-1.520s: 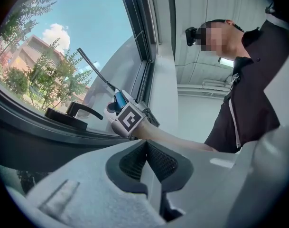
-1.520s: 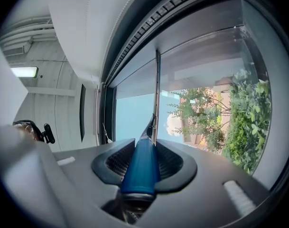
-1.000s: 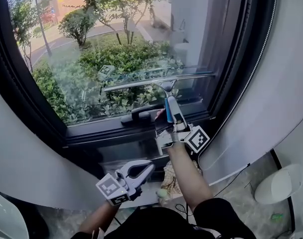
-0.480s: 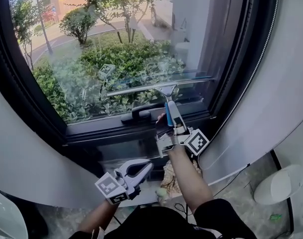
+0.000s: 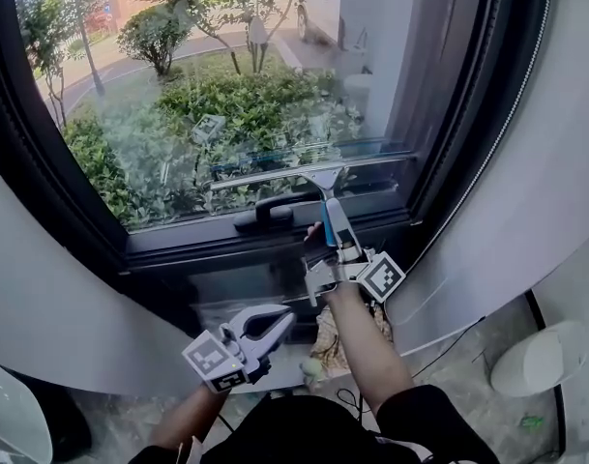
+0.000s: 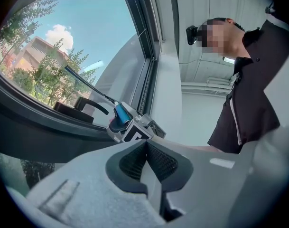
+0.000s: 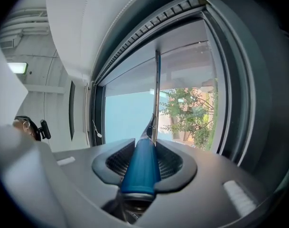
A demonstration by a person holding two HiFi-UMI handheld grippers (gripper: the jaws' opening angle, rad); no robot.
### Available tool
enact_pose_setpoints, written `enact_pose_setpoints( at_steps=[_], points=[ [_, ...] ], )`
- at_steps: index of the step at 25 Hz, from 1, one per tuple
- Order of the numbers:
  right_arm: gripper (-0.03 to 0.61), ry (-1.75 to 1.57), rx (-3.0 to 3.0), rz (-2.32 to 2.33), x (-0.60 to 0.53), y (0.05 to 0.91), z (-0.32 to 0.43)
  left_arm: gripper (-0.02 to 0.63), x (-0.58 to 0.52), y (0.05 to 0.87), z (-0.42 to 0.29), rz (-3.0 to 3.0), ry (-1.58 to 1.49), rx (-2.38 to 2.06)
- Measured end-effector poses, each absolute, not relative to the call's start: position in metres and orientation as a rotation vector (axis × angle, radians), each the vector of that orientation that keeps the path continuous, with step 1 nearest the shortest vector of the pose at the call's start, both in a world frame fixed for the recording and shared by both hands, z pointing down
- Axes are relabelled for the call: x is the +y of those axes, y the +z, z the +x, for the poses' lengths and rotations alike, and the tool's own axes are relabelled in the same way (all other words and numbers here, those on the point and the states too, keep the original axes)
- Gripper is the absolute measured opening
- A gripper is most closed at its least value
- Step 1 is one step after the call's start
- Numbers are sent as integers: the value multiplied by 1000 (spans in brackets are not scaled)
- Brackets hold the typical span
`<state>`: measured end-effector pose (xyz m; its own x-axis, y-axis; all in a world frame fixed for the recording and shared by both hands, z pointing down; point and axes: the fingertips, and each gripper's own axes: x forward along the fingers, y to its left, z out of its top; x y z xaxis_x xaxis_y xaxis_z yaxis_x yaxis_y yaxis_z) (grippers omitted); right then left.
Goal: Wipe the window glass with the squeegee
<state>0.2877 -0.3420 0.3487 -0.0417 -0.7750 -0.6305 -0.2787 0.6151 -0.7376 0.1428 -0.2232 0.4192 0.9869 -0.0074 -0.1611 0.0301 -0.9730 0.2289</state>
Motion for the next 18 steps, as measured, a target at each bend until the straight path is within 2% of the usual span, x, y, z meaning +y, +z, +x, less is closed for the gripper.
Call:
enact_pose_setpoints(
  at_steps=[18],
  points=[
    [135, -556, 1588, -886, -338, 371, 285, -3, -219, 432, 141, 2882, -203, -67]
  ],
)
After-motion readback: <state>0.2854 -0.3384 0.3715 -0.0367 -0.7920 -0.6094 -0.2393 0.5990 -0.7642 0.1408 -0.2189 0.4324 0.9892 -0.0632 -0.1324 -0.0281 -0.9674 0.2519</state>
